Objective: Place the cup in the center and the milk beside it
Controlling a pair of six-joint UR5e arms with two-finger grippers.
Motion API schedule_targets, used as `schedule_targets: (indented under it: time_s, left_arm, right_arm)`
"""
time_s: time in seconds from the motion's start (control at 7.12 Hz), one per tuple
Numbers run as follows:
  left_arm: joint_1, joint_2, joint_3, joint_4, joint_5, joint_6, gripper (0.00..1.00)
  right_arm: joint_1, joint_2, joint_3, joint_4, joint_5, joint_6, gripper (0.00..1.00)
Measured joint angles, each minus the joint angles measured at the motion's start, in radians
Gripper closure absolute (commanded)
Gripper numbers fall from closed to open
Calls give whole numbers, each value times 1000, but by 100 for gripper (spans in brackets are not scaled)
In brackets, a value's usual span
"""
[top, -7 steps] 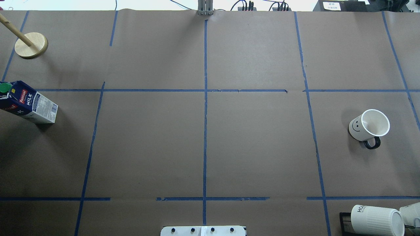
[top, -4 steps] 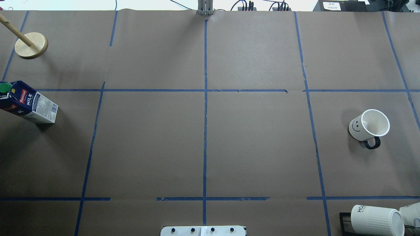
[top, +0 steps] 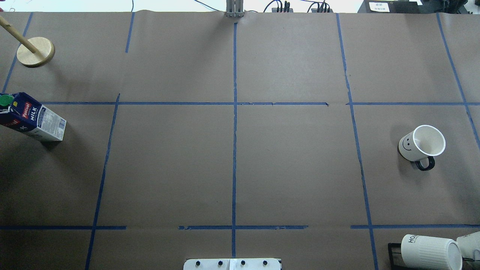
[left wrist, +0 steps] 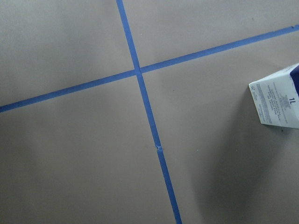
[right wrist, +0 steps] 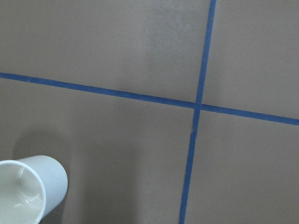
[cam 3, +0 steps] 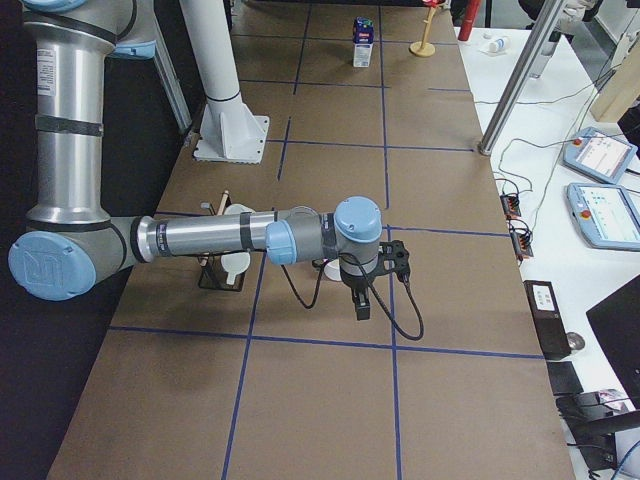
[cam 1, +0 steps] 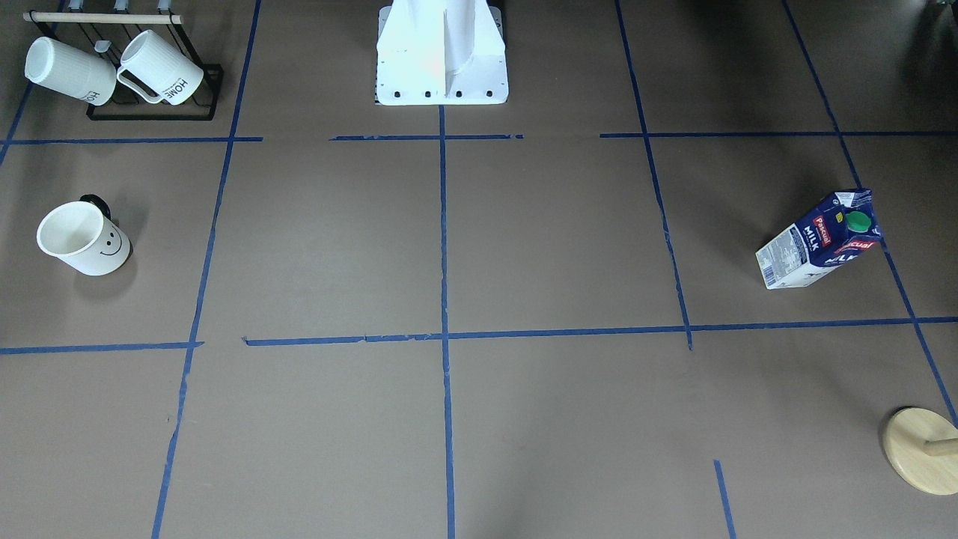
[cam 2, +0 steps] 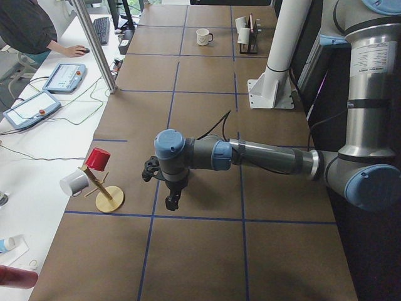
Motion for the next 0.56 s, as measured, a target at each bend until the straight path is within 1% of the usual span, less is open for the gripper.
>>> schedule_targets:
  time_s: [0.42, 0.56]
  left_arm:
    - [0, -3, 1, 0, 0, 0, 0]
    - [1, -3, 0, 0, 0, 0, 0]
  right_arm:
    - [-136, -7, 3, 239, -6, 299, 0]
    - [-171, -12, 3, 294, -10, 369, 0]
